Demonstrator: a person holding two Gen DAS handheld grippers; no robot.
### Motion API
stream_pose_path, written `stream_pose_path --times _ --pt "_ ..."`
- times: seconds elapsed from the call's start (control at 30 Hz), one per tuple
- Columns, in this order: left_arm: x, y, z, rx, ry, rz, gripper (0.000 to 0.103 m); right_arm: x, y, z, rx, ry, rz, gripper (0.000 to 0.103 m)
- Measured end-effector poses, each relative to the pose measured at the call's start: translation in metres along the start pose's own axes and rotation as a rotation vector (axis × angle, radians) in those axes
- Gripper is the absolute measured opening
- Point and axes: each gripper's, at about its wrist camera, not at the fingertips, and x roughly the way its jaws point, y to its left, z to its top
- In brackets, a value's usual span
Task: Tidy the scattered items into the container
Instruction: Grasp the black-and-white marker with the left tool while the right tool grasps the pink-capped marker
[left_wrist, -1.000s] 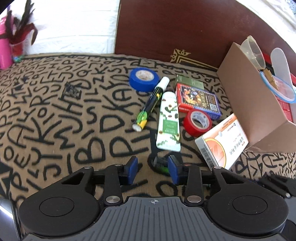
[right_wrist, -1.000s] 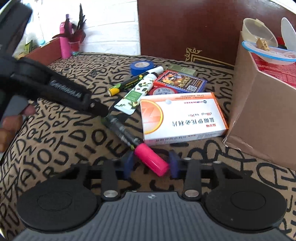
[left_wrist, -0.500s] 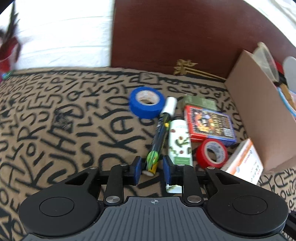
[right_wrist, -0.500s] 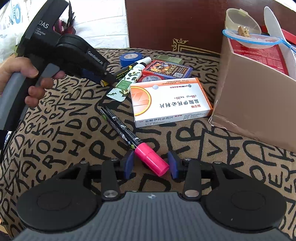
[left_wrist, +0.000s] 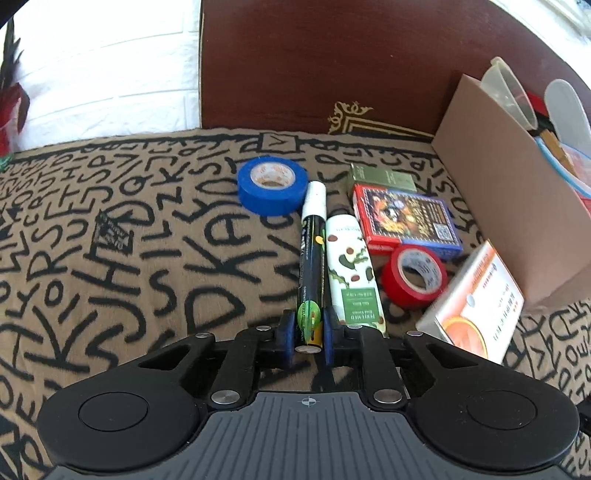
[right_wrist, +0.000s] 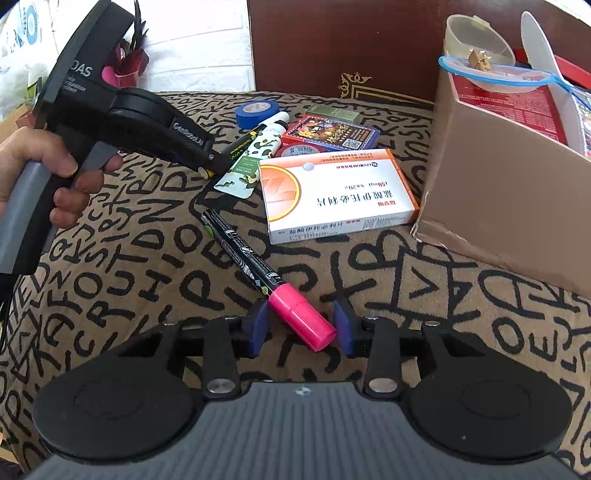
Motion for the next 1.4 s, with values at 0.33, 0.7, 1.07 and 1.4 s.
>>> stream_pose_path --times 0.33,0.7,1.07,1.4 --pt "-0.048 0.006 -0.063 -0.063 0.033 -0.051 0.01 -0.021 0.003 -0.02 0.005 0.046 0.042 0.043" --pt "-0.048 -0.01 -0.048 -0.02 -0.006 -0.001 0.048 -0.024 0.015 -0.02 -0.068 0.056 0.13 0.06" --pt "-0.046 -0.012 -0.067 0.007 0.03 0.021 0.011 -0.017 0.005 -0.016 0.006 0.054 0.042 0.022" --pt "-0.092 -0.044 -0.126 0.165 0.103 -0.099 0.014 -0.045 0.009 -0.038 0.025 0.124 0.092 0.027"
